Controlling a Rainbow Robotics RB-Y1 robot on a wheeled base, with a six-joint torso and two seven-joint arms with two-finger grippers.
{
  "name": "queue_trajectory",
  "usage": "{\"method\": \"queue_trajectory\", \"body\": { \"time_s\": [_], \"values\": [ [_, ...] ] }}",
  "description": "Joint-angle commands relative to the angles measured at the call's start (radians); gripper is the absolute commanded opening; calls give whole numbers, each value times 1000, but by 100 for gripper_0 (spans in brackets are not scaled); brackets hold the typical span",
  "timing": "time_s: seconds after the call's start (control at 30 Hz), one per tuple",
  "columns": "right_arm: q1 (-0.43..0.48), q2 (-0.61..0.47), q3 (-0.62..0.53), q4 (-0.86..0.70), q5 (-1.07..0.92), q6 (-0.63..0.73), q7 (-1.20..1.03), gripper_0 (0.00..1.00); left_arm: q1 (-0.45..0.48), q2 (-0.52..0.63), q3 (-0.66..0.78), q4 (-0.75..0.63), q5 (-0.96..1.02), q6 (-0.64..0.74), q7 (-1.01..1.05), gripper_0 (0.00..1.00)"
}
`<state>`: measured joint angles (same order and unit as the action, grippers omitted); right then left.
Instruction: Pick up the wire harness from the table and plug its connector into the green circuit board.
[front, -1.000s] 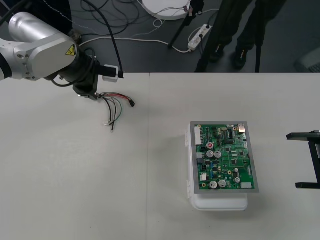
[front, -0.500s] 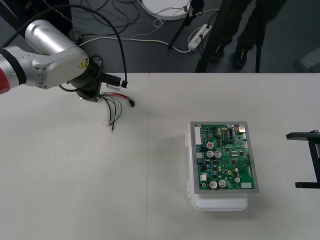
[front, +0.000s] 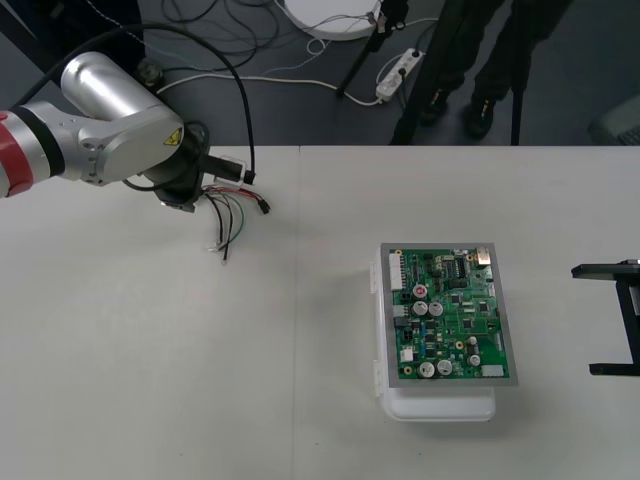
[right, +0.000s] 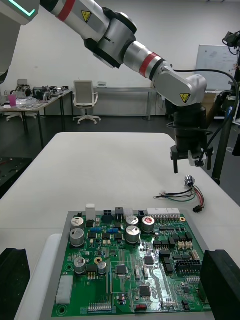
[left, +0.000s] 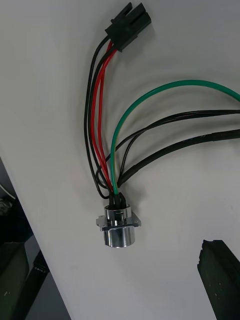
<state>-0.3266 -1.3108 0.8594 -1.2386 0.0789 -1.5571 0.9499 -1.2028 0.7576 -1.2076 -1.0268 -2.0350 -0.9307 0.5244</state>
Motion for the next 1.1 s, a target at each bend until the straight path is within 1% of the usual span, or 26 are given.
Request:
{"method": "queue_trajectory", "body": {
  "time_s": [0.03,0.53,0.97,1.1],
  "values": [
    [-26,7,9,2,2,-14,40,100,-63,-49,-18,48,-21,49,16,100],
    [-35,24,9,7,18,-14,43,100,-61,-144,-18,191,-76,49,11,100],
    [-60,25,43,8,18,-14,50,100,-63,-210,-20,297,-156,50,14,100],
    [-65,28,43,13,21,-14,50,100,-63,-230,-49,327,-159,79,17,100]
  ]
}}
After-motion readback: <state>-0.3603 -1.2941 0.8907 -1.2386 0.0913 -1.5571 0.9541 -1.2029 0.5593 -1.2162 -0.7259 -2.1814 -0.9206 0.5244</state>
